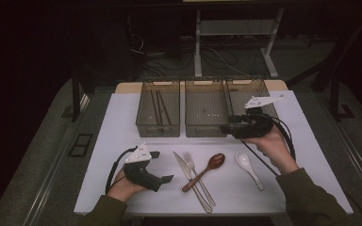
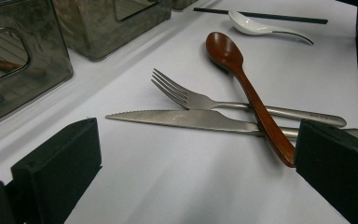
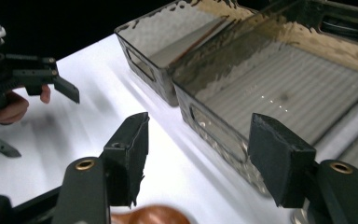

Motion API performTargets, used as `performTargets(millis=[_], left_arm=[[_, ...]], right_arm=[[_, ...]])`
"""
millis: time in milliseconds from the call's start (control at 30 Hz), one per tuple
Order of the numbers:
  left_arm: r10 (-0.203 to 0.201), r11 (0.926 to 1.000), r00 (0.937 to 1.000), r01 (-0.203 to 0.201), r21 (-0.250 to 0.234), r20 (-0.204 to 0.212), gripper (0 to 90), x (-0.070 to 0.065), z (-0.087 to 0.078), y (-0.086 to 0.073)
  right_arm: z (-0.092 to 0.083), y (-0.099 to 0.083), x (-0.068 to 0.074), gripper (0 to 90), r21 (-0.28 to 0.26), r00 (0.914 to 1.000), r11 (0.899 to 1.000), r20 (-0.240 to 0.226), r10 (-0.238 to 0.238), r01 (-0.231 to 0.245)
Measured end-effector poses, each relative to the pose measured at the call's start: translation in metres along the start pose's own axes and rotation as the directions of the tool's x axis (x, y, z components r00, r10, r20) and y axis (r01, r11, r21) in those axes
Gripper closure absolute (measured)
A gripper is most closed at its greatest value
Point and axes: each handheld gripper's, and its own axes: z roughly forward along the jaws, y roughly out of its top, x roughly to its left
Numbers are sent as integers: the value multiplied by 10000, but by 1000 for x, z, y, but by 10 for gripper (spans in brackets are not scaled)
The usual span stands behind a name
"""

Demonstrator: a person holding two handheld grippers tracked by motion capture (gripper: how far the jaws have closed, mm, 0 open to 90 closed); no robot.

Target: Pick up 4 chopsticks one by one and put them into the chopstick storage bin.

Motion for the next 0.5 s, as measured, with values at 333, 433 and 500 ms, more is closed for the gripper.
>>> performTargets(millis=[333,433,500], left_arm=[[4,10000,10000,-4,10,4,0,0,0,0],[-27,10000,10000,27,-9,0,0,-1,0,0],[-36,10000,10000,36,-19,-10,0,-1,0,0]], right_arm=[[-22,-34,-7,379,-177,9990,9996,389,216,-209],[-28,-43,-9,379,-162,9986,9995,469,263,-256],[-31,-48,-10,379,-155,9981,9994,531,320,-312]])
